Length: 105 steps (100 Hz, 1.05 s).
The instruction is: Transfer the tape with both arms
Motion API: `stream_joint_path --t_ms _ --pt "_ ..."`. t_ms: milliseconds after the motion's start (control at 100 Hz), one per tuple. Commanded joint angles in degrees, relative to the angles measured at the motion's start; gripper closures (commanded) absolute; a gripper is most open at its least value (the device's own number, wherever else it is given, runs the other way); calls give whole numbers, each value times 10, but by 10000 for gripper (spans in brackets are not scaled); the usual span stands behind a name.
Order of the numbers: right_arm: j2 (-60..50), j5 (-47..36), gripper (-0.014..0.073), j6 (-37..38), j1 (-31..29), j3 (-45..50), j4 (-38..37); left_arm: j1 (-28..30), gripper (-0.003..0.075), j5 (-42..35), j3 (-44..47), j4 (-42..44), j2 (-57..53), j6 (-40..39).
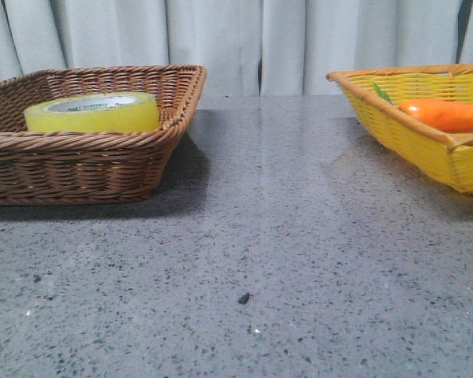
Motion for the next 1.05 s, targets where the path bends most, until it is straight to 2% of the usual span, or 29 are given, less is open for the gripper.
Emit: stream_joint_path --t_ms 0,200,460,1040 --pt "-11 0 668 -1 -13 11 1 1 741 -34 5 -3 -16 -3" --pt "-11 99 668 -1 -13 11 1 1 741 -34 5 -3 -16 -3" --pt "-11 174 668 -1 -13 11 1 1 741 -34 5 -3 -16 -3" --pt "-11 181 668 -1 -13 11 1 1 741 -34 5 -3 -16 -3"
